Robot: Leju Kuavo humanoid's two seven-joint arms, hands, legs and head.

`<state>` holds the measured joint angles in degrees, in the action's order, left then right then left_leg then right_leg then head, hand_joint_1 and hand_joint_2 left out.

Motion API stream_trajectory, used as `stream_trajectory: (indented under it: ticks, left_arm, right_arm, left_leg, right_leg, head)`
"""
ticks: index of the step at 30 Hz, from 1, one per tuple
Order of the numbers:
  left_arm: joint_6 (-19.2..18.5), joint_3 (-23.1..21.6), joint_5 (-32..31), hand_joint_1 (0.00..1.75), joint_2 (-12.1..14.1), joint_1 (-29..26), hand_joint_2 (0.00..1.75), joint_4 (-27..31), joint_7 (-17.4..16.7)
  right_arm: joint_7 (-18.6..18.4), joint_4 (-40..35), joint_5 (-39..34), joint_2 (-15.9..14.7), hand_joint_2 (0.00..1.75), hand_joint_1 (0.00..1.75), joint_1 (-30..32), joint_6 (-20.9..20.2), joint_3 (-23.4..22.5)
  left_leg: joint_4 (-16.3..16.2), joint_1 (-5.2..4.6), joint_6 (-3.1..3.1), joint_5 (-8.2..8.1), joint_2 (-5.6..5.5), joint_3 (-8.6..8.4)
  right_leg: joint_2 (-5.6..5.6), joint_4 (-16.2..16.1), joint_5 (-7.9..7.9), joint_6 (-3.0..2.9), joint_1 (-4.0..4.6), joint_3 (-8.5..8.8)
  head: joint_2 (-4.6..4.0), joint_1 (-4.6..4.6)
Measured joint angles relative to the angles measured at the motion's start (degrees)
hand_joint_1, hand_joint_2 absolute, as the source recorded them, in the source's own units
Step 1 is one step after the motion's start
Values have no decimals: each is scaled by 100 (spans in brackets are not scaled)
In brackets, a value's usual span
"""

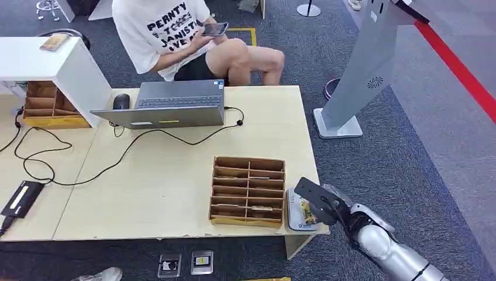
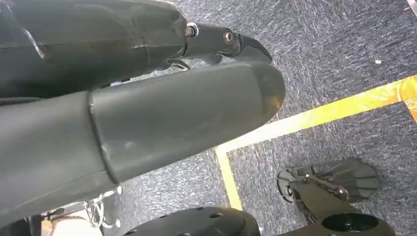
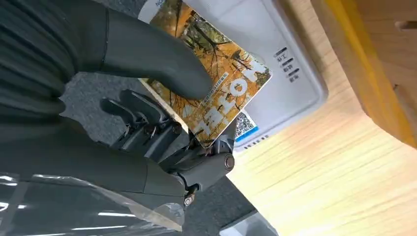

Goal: Pass the card to the sensor for recognition and then transmit it.

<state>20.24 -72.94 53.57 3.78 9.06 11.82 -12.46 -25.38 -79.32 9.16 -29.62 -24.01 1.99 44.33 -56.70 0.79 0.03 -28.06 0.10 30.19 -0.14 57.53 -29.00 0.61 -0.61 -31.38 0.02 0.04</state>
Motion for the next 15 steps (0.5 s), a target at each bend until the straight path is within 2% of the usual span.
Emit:
stream_trajectory:
  ticks: [15]
  left_arm:
    - [-9,13,7,0,-4,15,0,2,-13]
  right_arm:
    - [269,507,-42,170,175,175,-127,59,125]
  left_leg:
    - [0,0,0,0,2,-10]
  right_leg:
    - [2,0,0,0,0,8]
  head:
    - [0,0]
